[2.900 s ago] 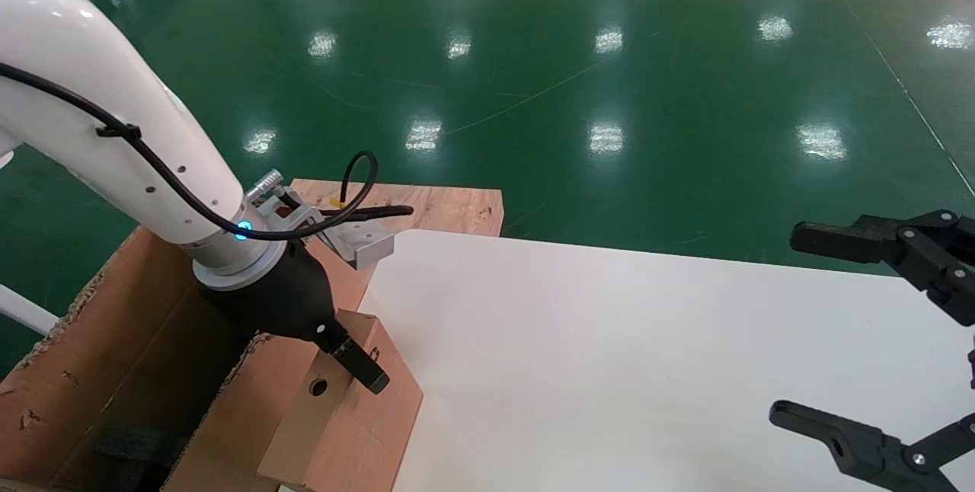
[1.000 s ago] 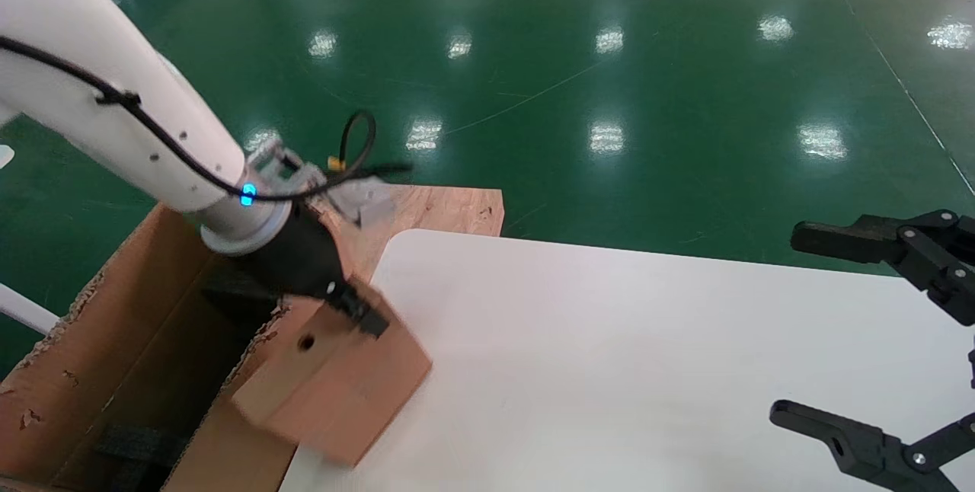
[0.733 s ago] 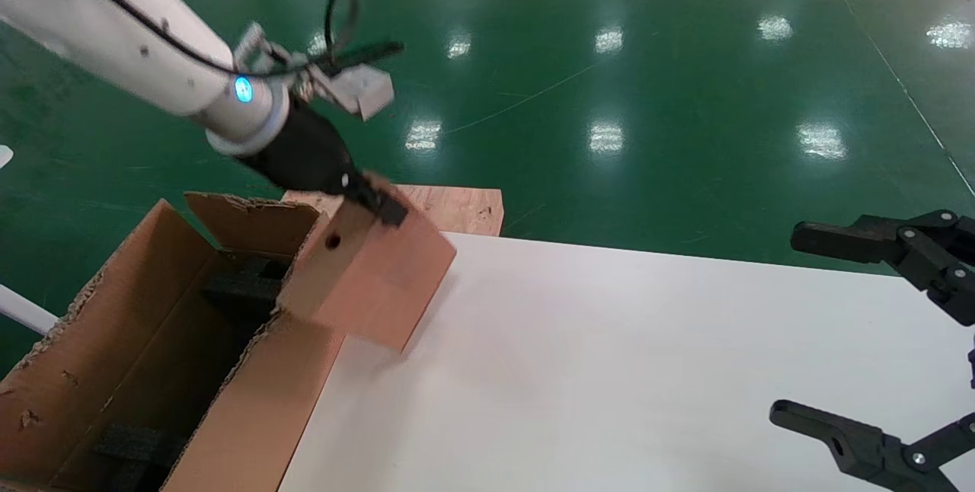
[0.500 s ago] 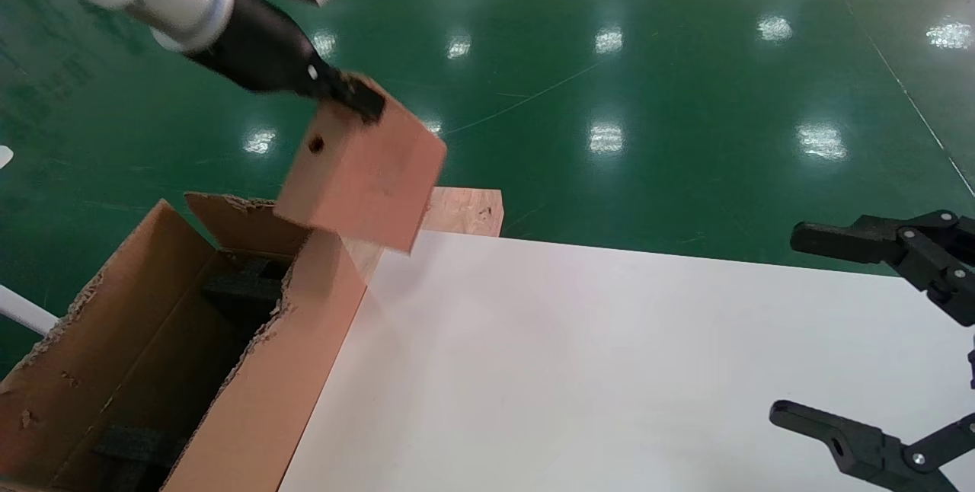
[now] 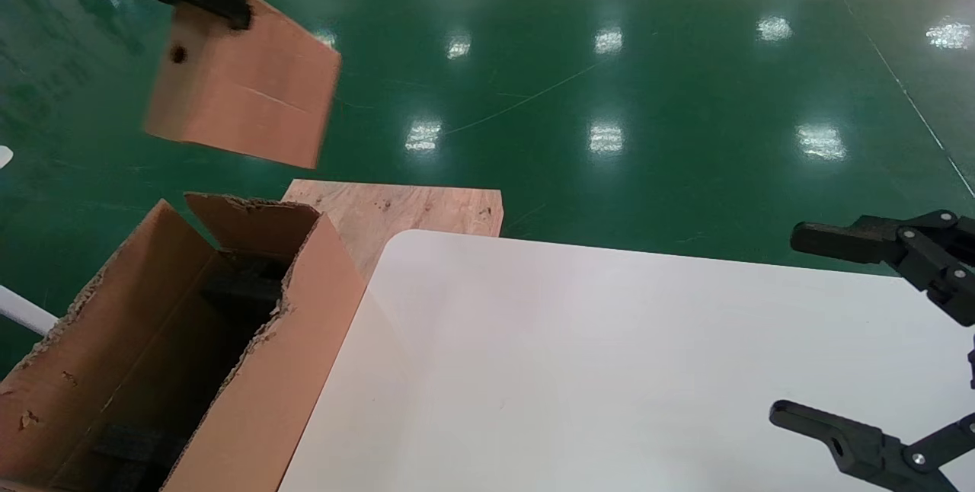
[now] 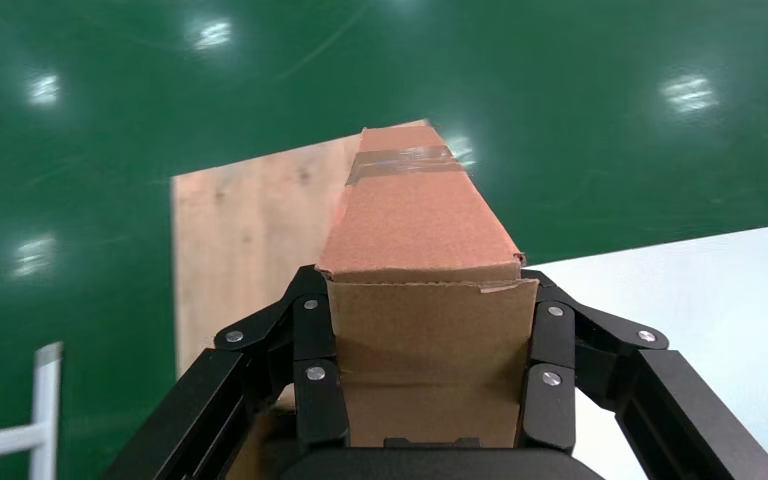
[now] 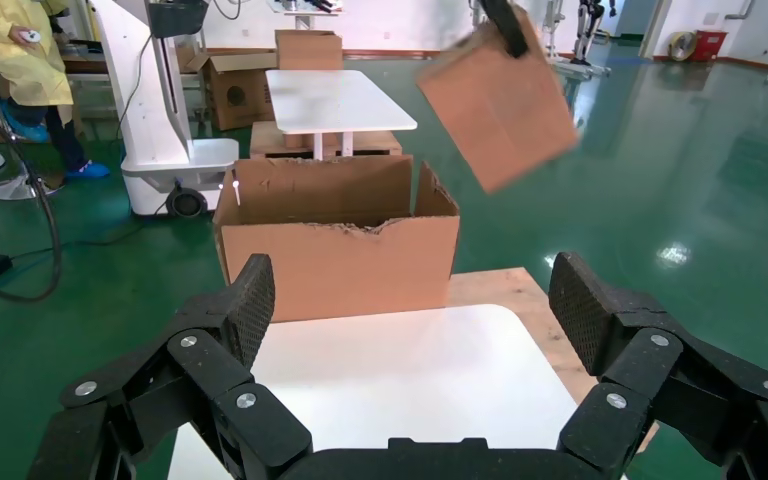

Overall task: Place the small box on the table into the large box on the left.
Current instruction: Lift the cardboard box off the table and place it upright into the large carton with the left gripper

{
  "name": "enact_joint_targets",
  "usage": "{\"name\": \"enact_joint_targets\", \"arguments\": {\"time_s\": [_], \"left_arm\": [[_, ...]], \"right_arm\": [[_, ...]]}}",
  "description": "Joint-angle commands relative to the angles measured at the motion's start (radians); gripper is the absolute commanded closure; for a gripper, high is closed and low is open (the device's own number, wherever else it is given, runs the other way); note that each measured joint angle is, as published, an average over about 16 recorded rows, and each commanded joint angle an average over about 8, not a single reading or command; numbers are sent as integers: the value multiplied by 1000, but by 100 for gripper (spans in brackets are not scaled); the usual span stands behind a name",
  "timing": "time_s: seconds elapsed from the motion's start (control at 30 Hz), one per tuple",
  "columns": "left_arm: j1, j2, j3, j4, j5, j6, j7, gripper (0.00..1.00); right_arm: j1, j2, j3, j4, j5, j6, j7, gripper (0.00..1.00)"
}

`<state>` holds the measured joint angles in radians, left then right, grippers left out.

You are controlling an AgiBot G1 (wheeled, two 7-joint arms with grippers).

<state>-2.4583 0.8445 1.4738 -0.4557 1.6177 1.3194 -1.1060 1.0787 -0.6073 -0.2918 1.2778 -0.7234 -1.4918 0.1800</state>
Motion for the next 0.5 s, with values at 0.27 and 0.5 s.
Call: {"name": "enact_joint_targets", "arguments": {"time_s": [0.27,0.5], "left_arm": [[-86,-12,14,161,50,8,150,100],[-4,7,41,238,59,122,212,100]], "right_arm": [[0,0,-1,0,0,0,0,0],[0,0,-1,0,1,0,0,0]]}}
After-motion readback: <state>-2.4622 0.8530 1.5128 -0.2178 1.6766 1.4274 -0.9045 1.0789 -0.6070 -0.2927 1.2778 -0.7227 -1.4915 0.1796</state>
